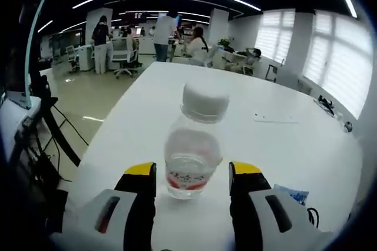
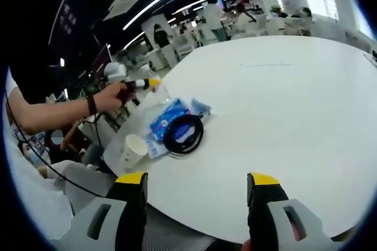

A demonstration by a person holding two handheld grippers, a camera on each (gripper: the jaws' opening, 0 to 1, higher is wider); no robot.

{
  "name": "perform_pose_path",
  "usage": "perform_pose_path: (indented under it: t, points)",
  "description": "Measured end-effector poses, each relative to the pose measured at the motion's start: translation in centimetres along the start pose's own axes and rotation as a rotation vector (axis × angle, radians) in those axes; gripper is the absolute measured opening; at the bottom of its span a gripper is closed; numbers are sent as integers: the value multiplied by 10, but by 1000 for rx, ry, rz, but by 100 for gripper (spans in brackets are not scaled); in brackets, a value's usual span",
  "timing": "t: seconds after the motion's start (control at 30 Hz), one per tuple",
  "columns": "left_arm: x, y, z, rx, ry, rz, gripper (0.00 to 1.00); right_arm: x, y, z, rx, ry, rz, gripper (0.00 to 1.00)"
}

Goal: Arrange the tabletop items into an orderly group along one side of the table until the central work area is clear of visible clutter.

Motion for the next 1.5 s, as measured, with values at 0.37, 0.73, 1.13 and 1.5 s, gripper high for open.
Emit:
perform_pose_path:
  t: [0.37, 0.73, 1.13, 1.5]
  points:
    - [-43, -25, 0, -39, 13, -6, 46, 5, 0, -8, -15, 33, 10, 70]
    - [-68, -41, 2, -38, -7, -26, 44, -5, -8, -10, -3, 32, 29, 70]
    - [-117, -81, 31, 27, -123, -60, 44, -10, -18, -12, 19, 38, 37, 69]
    - [-155, -112, 52, 91, -155, -103, 44, -9, -21, -12, 20, 55, 39, 69]
Point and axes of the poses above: the point that each gripper's makers call its tool centre point, and the gripper's own axes: x roughly forward along the fingers, z roughly to its right, y roughly out of its top, the point moved 6 cm from there along -x, roughly backward along the fingers, and after that the axes turned 4 degrees about -y, right-handed, at the moved point
